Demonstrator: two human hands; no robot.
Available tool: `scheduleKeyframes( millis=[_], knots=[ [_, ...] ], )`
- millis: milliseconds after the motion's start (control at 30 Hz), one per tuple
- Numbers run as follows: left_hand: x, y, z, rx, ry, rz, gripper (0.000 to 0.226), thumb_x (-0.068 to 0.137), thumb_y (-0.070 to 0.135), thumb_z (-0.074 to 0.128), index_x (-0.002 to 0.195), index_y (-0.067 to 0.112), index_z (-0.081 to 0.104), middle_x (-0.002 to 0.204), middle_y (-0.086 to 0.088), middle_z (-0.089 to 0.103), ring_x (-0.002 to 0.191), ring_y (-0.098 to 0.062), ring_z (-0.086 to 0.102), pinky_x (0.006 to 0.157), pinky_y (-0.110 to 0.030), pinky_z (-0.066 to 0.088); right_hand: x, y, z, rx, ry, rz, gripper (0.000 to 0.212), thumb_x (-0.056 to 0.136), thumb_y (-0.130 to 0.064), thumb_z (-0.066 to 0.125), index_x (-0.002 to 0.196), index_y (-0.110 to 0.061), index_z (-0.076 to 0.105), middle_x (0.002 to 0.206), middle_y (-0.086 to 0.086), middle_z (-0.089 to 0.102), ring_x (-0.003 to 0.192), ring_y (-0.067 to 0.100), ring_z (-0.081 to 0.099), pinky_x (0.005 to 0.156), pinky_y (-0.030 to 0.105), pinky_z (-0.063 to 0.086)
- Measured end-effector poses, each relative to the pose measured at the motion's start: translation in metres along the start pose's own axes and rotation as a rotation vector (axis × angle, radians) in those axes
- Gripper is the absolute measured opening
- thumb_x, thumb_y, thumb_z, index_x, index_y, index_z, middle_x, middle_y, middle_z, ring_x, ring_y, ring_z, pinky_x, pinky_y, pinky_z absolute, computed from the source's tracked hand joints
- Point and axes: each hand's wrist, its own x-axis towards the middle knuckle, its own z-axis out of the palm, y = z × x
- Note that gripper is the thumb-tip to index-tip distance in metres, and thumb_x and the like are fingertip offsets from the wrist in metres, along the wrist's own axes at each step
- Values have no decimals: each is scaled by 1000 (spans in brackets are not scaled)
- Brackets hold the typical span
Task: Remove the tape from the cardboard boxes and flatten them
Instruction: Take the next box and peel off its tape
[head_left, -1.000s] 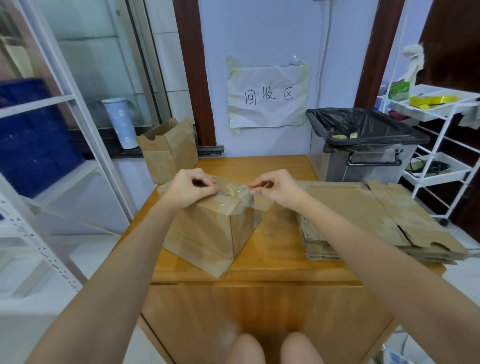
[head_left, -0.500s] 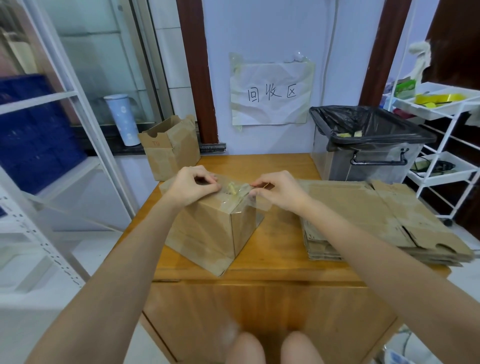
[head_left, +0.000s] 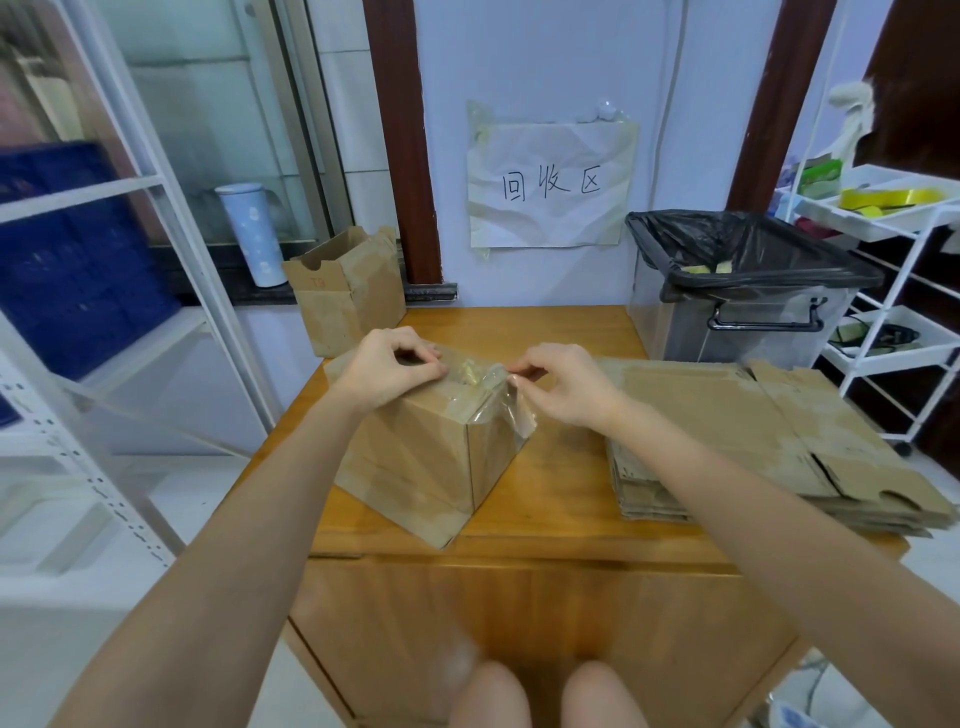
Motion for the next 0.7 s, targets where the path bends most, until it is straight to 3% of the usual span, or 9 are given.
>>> scheduleKeyframes(
  millis=[167, 333, 433, 567, 633, 700],
  knots=[
    [0, -1, 1, -7, 2, 2, 8, 77, 10, 78, 71, 14, 74, 93, -2, 68, 101, -9, 63, 95, -28, 43, 0, -1, 2, -48, 66, -38, 15, 85, -9, 65, 97, -3, 72, 90, 7, 70, 84, 18, 63, 82, 34, 52],
    [1, -2, 0, 3, 2, 7, 6, 77, 11, 78, 73, 13, 75, 94, -2, 68, 102, -11, 63, 96, -27, 42, 3, 7, -5, -233, -33, -213, 18, 83, -1, 63, 100, 1, 69, 89, 12, 68, 84, 23, 62, 76, 36, 53],
    [0, -2, 0, -1, 1, 4, 4, 77, 11, 78, 74, 10, 75, 95, -2, 68, 103, -10, 62, 95, -26, 42, 8, 10, -10, -378, -87, -340, 16, 78, 3, 62, 93, 2, 66, 78, 11, 65, 75, 27, 59, 64, 39, 52],
    [0, -2, 0, -7, 5, 12, 5, 77, 9, 78, 73, 10, 74, 95, -4, 68, 102, -10, 63, 94, -24, 41, 15, 10, -14, -513, -142, -513, 15, 69, 1, 69, 82, 1, 63, 67, 8, 61, 63, 25, 56, 48, 32, 49],
    [0, -3, 1, -1, 9, 9, 4, 77, 9, 77, 75, 8, 74, 95, -3, 68, 102, -9, 62, 94, -24, 41, 13, 13, -16, -452, -135, -477, 17, 82, -10, 56, 93, 0, 66, 74, 9, 65, 69, 25, 59, 54, 34, 52],
    [1, -3, 2, 11, 12, 5, 5, 77, 10, 77, 77, 6, 75, 94, -1, 68, 101, -7, 62, 93, -25, 41, 8, 14, -19, -278, -133, -298, 31, 93, -23, 55, 116, -6, 64, 99, 7, 69, 89, 21, 63, 76, 35, 54]
  ],
)
